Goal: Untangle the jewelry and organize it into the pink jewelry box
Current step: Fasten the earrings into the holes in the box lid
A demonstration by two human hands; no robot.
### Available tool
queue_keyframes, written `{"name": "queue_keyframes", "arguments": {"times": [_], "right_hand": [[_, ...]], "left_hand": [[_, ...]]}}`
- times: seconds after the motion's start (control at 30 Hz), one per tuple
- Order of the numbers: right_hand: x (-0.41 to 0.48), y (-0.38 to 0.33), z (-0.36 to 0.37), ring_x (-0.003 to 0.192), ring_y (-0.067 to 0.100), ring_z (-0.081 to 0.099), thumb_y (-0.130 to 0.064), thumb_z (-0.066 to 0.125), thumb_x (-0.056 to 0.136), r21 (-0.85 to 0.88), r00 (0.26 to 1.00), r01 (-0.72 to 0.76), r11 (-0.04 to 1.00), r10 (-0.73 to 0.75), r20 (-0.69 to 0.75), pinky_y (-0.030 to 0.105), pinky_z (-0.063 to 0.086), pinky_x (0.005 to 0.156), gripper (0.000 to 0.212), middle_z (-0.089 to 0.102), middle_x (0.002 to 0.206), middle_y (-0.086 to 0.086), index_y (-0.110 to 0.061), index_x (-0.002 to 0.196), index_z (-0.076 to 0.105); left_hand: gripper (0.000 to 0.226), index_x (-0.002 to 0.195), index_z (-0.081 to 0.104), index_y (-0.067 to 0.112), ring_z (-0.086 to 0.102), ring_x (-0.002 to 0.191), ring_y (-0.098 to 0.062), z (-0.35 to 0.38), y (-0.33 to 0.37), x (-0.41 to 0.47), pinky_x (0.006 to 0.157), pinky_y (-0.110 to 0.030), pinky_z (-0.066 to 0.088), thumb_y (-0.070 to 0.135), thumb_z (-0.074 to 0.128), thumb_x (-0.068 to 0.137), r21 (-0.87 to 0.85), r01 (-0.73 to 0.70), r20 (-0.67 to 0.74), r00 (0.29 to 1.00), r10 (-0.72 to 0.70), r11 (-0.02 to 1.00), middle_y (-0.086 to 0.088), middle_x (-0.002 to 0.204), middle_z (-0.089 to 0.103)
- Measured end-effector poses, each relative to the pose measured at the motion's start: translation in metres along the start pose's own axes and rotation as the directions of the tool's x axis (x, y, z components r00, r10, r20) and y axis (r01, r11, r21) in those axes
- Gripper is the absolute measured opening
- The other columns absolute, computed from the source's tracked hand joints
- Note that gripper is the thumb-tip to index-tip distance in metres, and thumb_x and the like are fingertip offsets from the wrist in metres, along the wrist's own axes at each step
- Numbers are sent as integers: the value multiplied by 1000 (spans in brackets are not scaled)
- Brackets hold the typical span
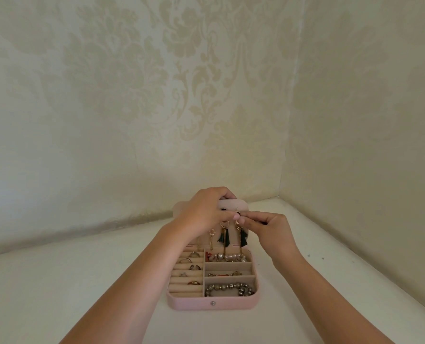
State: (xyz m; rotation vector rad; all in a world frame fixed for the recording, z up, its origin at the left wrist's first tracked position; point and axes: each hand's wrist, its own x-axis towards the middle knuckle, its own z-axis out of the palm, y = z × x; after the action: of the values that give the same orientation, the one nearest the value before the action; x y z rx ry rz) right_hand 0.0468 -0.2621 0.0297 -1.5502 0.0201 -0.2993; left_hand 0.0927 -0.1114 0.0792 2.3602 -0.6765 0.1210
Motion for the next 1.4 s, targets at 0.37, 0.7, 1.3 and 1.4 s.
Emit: {"name": "queue_keyframes", "arguments": {"times": [0.37,0.7,1.3,1.4], "right_hand": [[-2,3,-1,75,-6,67,-3,68,82,94,999,-31,995,31,-5,2,45,61,17,74,85,-3,-3,98,73],[0,3,-1,61,-10,62,-18,77,75,26,991,-100,995,102,-92,1,41,52,14,73,79,1,-7,83,76],[15,-1,-143,58,11,52,-28,83,69,-754,935,-307,581,333,-124,23,38,57,19,62,61,0,-12,74,72],[14,0,-145,59,9,55,-25,86,65,-773,923,-297,560,376,-83,21,41,59,17,65,62,-4,-17,71,73]], "left_hand": [[25,99,62,27,56,79,-4,0,0,1,61,-19,38,32,74,77,10,6,-7,1000,-6,1000,10,91,62],[15,94,60,30,55,80,-6,3,1,0,64,-21,38,31,69,82,40,-7,-26,1000,8,999,13,87,62],[10,97,62,34,62,78,-13,12,2,0,83,-33,47,33,62,87,62,41,-29,999,-39,997,9,87,65],[9,97,61,34,61,78,-12,11,4,-1,84,-32,43,32,61,88,71,40,-16,999,-39,997,9,87,66]]}}
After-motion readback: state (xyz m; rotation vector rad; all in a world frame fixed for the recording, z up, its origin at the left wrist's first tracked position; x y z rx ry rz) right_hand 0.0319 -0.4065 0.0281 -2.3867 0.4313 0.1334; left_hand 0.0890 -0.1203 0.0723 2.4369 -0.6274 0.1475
